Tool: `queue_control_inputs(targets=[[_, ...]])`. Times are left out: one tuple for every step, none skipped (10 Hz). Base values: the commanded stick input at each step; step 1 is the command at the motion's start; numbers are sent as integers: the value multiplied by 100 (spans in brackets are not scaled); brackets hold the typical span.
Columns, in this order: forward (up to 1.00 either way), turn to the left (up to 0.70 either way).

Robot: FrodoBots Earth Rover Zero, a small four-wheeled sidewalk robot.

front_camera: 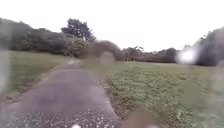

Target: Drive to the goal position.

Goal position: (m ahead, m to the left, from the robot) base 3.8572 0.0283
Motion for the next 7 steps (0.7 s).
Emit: queue_control_inputs(targets=[[0,0],[0,0],[0,0],[0,0],[0,0],[0,0],[0,38]])
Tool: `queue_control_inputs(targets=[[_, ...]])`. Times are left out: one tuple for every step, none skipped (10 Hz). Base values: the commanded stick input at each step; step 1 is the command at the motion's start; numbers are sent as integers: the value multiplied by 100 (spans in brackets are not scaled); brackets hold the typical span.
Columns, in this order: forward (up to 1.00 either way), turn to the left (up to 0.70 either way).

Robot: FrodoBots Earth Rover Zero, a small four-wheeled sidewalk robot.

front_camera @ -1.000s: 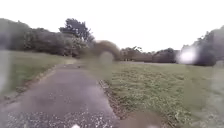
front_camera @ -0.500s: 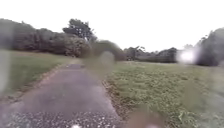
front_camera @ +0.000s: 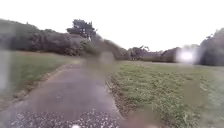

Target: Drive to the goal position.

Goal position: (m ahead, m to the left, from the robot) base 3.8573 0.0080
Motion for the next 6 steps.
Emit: queue_control_inputs(targets=[[0,70],[0,70],[0,70],[0,59],[0,17],[0,0]])
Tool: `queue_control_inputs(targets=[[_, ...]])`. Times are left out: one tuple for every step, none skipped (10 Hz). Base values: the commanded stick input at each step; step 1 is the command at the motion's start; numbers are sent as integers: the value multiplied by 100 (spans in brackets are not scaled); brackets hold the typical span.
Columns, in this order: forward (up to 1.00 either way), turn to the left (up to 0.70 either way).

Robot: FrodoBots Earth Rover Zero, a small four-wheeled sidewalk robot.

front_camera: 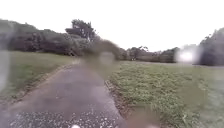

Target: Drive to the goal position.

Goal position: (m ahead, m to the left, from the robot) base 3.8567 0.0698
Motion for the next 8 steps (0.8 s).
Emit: queue_control_inputs(targets=[[0,0],[0,0],[0,0],[4,0],[28,0],[8,0],[0,0],[0,0]])
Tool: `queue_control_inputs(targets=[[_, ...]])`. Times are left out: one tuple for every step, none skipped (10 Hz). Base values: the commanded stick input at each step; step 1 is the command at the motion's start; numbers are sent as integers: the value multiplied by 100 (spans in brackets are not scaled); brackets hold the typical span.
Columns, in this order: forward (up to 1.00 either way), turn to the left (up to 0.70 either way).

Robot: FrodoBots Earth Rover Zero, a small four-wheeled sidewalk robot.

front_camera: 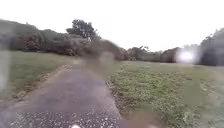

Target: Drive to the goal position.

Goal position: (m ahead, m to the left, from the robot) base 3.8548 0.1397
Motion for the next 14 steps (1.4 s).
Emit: queue_control_inputs(targets=[[0,0],[0,0],[0,0],[0,0],[0,0],[0,0],[0,0],[30,0],[70,0],[70,0],[70,0],[70,0],[70,0],[70,0]])
